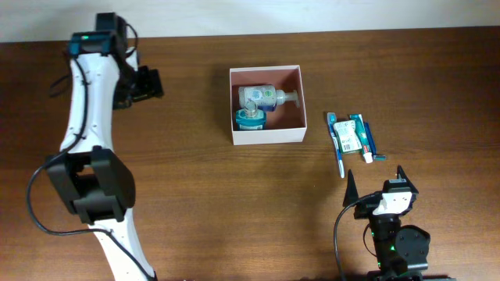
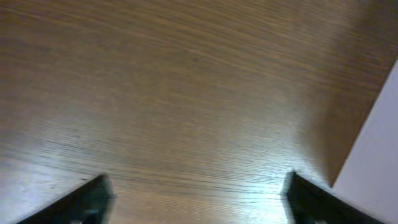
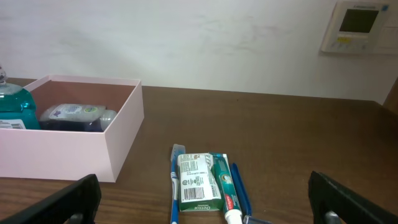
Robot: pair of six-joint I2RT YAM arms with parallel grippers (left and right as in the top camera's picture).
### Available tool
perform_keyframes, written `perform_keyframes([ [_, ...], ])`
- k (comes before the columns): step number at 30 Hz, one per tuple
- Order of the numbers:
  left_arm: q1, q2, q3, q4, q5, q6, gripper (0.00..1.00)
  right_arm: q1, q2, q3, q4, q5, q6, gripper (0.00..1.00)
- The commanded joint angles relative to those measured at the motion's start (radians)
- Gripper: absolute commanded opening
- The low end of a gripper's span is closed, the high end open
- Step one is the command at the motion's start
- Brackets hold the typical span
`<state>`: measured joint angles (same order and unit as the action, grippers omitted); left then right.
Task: Pack container
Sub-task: 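Release the Listerine bottle and retract the left arm upward, then raise the right arm and move the gripper over the green toothpaste box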
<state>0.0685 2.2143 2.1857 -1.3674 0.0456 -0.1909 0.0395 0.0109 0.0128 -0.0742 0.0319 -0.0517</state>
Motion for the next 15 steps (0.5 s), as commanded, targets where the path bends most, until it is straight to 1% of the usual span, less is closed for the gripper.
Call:
perform_keyframes([
  [1,0.018,-0.028,0.013,-0.009,0.018,-0.003,0.99,-0.007,-0.007,-0.007,-0.004,-0.002,0.007,0.99],
  [4,0.018,-0.028,0.013,-0.01,0.018,-0.003,0.99,-0.007,-0.007,-0.007,-0.004,-0.002,0.007,1.0],
  [13,0.018,-0.028,0.013,-0.01,0.018,-0.003,0.99,-0.007,-0.007,-0.007,0.002,0.006,0.003,0.99],
  [15,0.018,-0.028,0.013,-0.01,0.018,-0.003,0.99,-0.007,-0.007,-0.007,0.073,-0.001,0.007,0.99],
])
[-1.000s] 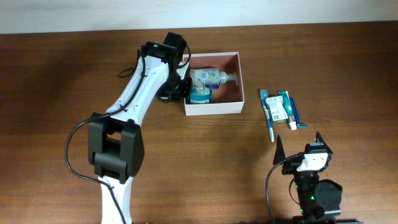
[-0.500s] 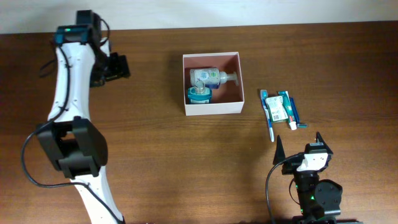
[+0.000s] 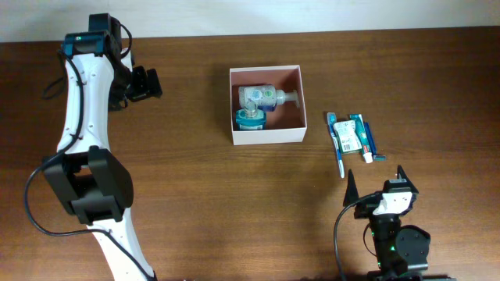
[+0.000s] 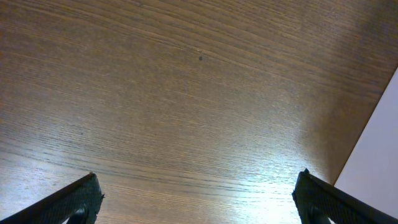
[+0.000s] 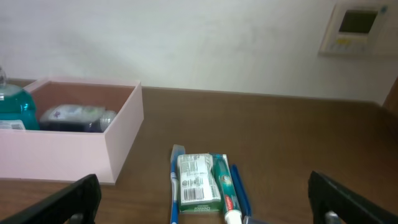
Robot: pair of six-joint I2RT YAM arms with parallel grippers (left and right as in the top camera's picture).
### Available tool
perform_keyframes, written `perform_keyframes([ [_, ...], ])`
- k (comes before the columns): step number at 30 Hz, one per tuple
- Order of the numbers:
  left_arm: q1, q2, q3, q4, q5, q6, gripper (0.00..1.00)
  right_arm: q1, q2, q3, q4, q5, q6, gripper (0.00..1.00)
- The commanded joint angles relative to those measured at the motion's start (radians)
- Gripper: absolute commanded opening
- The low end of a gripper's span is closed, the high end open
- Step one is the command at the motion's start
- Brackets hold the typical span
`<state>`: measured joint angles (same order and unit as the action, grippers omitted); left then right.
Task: Pack container
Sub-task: 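Raise the right arm and move the gripper over the green toothpaste box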
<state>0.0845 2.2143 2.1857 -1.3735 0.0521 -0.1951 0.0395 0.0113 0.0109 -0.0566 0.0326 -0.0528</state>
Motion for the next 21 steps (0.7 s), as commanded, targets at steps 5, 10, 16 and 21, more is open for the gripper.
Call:
perform_keyframes([
  [5,0.002,-0.028,0.013,-0.004,0.011,0.002,0.99,-0.009,0.008,0.084,0.19,0.051,0.008,0.99],
  [10,0.002,-0.028,0.013,-0.004,0.011,0.002,0.99,-0.009,0.215,0.375,-0.017,0.096,0.008,0.99],
  [16,0.002,-0.028,0.013,-0.004,0.011,0.002,0.99,-0.009,0.755,0.956,-0.42,0.095,0.008,0.99],
  [21,0.002,-0.028,0.013,-0.004,0.011,0.002,0.99,-0.009,1.145,1.397,-0.784,0.095,0.004,0.99],
])
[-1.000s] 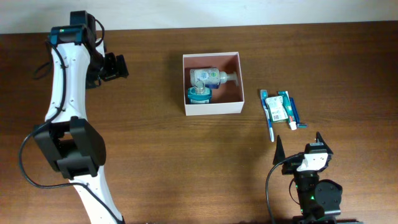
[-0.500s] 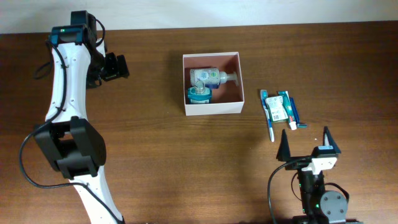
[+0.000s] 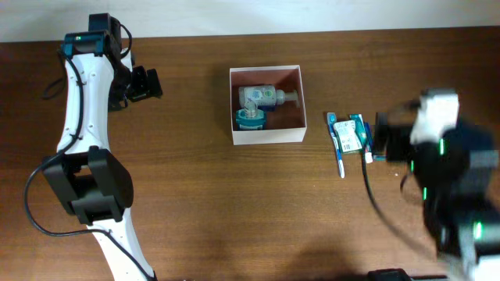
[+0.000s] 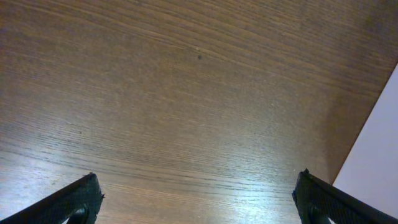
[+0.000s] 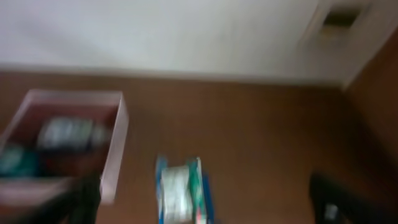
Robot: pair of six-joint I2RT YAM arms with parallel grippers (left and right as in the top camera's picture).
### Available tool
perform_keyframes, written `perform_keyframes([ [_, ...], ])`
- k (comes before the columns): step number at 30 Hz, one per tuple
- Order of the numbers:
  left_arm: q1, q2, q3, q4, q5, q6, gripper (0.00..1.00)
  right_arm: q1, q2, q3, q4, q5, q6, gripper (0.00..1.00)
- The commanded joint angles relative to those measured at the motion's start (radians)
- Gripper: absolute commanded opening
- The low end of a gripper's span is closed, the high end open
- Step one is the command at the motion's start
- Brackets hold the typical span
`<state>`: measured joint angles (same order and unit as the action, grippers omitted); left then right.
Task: Pack container
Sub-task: 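Raise the right arm and move the gripper over the green toothpaste box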
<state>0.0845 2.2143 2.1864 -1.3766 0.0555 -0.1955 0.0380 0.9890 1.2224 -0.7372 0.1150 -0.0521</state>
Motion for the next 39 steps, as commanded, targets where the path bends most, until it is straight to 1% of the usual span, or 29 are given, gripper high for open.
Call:
perform_keyframes([
  [1,0.002,-0.028,0.013,-0.001,0.008,0.002,0.99,-0.008,0.227,0.249,-0.146,0.013,0.003,0.99],
  [3,0.002,-0.028,0.013,-0.001,0.008,0.002,0.99,-0.008,0.352,0.371,-0.212,0.018,0.003,0.99],
  [5,0.002,-0.028,0.013,-0.001,0.008,0.002,0.99,-0.008,0.437,0.429,-0.212,0.035,0.003,0.98],
  [10,0.002,-0.028,0.013,-0.001,0.008,0.002,0.99,-0.008,0.542,0.444,-0.241,0.035,0.003,0.98],
  [15,0.002,-0.028,0.013,-0.001,0.008,0.002,0.99,-0.008,0.652,0.444,-0.253,-0.025,-0.076,0.98],
  [17,0.002,-0.028,0.013,-0.001,0.008,0.002,0.99,-0.008,0.704,0.444,-0.252,-0.064,-0.109,0.87],
  [19,0.002,-0.028,0.013,-0.001,0.008,0.002,0.99,-0.008,0.75,0.444,-0.252,-0.067,-0.109,0.79],
  [22,0.002,-0.028,0.013,-0.001,0.008,0.002,0.99,-0.02,0.822,0.444,-0.265,-0.09,-0.109,0.73],
  [23,0.002,-0.028,0.013,-0.001,0.008,0.002,0.99,-0.029,0.85,0.444,-0.275,-0.106,-0.109,0.69],
  [28,0.002,-0.028,0.013,-0.001,0.008,0.002,0.99,-0.067,0.914,0.443,-0.33,-0.164,-0.114,0.67],
  [32,0.002,-0.028,0.013,-0.001,0.008,0.002,0.99,-0.072,0.918,0.42,-0.355,-0.198,-0.137,0.68],
  [37,0.002,-0.028,0.013,-0.001,0.008,0.002,0.99,-0.068,0.919,0.344,-0.348,-0.2,-0.143,0.68],
  [39,0.002,-0.028,0.013,-0.001,0.008,0.002,0.99,-0.064,0.919,0.291,-0.294,-0.198,-0.142,0.68],
])
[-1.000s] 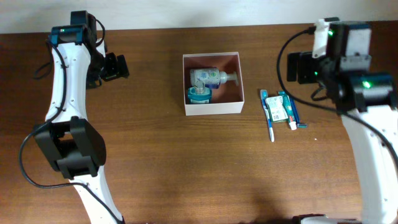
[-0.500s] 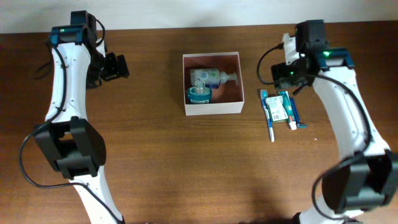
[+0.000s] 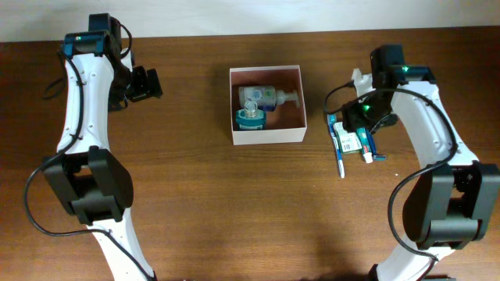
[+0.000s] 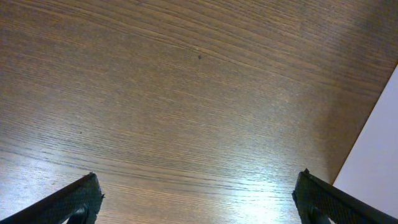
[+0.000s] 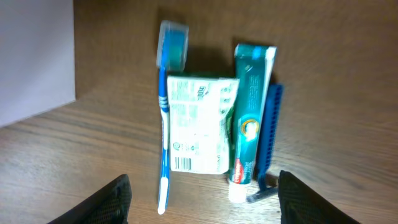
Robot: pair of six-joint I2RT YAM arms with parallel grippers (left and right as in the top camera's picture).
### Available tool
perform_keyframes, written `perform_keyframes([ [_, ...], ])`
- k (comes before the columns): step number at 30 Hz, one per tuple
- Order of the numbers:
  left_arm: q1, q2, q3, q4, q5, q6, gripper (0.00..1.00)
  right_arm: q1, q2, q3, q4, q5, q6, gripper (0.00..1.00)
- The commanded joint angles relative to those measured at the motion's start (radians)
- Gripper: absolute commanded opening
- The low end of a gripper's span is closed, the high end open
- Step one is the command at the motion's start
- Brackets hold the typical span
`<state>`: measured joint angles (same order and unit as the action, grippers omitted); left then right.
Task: Pack container
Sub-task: 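Raise the right arm and move the gripper over the green toothpaste box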
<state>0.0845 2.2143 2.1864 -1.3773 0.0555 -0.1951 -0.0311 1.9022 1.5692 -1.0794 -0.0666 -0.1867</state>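
Observation:
The white box (image 3: 267,133) stands mid-table and holds a clear soap bottle (image 3: 264,97) and a teal item (image 3: 250,119). To its right lie a blue toothbrush (image 5: 163,130), a green-and-white packet (image 5: 200,124), a toothpaste tube (image 5: 249,124) and a blue razor (image 5: 269,137), side by side on the wood. My right gripper (image 5: 208,205) hovers open over them with nothing between its fingers; in the overhead view the right gripper (image 3: 361,117) is just above the group. My left gripper (image 4: 199,202) is open over bare wood, and overhead the left gripper (image 3: 144,84) sits left of the box.
The brown wooden table (image 3: 195,203) spreads around everything. The box's pale outer wall (image 5: 34,56) is close on the left of the toiletries. A corner of the box wall (image 4: 376,162) shows at the right in the left wrist view.
The right arm, blurred and to the right of the toiletries before, now reaches over them with its camera looking straight down. The left arm has not moved.
The right arm sat folded at the table's front edge, open, looking across at the toiletries and box. The left gripper shifted slightly near the back left, then stayed. The right arm then rose, and now it hangs open over the toiletries.

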Motion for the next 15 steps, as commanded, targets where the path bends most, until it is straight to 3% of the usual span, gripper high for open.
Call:
perform_keyframes([
  [1,0.002,-0.028,0.013,0.0,0.008,0.002,0.99,0.005,0.005,-0.072,0.075,-0.016,-0.008,0.68],
  [15,0.002,-0.028,0.013,0.0,0.008,0.002,0.99,0.025,0.007,-0.192,0.237,-0.056,-0.008,0.67],
])
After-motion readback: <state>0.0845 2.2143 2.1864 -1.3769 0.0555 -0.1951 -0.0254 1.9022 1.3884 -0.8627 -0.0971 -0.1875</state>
